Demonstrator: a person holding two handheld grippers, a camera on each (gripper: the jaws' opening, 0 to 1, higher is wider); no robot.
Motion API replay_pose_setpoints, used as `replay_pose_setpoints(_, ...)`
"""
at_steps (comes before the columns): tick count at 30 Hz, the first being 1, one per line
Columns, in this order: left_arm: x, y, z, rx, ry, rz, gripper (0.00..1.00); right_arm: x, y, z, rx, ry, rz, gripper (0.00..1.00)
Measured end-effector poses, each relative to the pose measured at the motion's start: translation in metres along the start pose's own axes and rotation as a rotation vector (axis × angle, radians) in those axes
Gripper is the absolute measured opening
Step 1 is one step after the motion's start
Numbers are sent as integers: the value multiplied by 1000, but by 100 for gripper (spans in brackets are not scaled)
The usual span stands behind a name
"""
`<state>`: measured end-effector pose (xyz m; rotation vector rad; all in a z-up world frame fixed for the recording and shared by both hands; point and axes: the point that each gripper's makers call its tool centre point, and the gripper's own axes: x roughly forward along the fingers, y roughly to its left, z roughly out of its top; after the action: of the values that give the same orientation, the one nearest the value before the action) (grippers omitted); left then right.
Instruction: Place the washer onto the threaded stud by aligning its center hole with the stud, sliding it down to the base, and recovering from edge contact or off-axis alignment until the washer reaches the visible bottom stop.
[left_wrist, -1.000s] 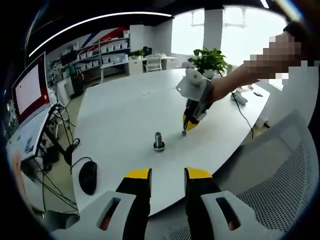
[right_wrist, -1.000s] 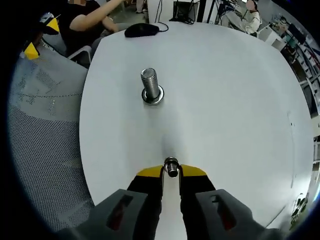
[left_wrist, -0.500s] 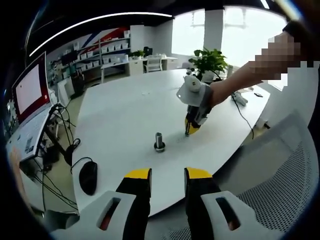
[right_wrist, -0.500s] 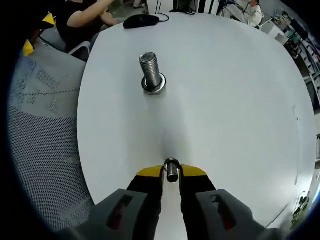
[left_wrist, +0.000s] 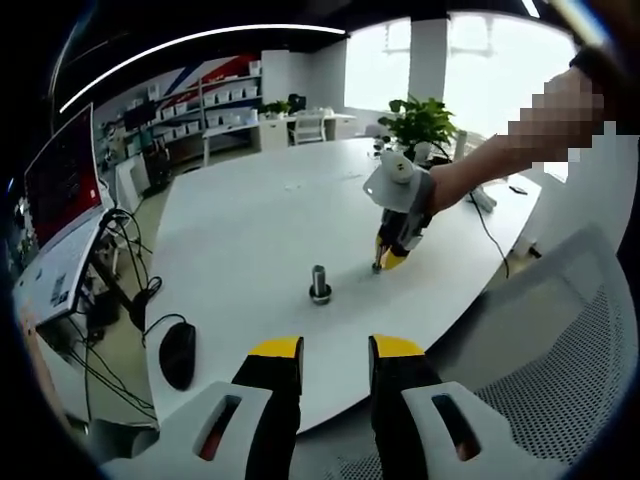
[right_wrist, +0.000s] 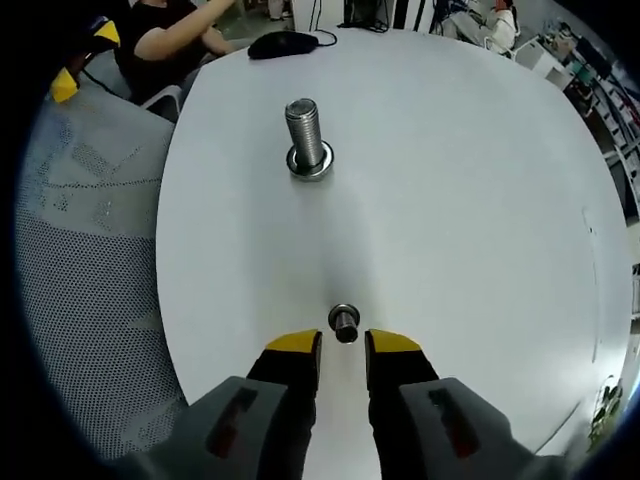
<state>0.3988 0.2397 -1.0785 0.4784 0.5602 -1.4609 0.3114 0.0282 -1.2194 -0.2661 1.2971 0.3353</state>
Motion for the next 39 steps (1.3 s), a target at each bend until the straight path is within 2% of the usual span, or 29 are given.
replay_pose_setpoints(4, 0, 3, -1, -2, -3, 3, 24, 0, -5, 0, 4, -21, -8, 21)
replay_pose_setpoints(9, -1, 1, 1, -4, -6, 6, 24, -6, -1, -11, 15, -45, -16, 21)
replay_pose_setpoints(12, -1, 1, 2, -5, -8, 7, 24, -10, 1, -10, 28, -76, -22, 22)
replay_pose_setpoints(14, -1, 1, 1, -6, -7, 8, 24, -18, 5, -13, 49, -111, -29, 22)
replay_pose_setpoints(20, 0, 3, -1, -7, -5, 5, 24, -42, 7, -4, 133, -252, -65, 22)
replay_pose_setpoints(30, -1, 1, 1, -14, -5, -3, 24, -92, 21, -11, 283, -461, -115, 22)
replay_pose_setpoints(35, 1, -1, -3, 0, 10, -15, 24, -129, 44, -10, 379, -591, -137, 24)
replay_pose_setpoints(39, 0, -1, -2, -4, 6, -16, 24, -146, 62, -10, 450, -668, -150, 25)
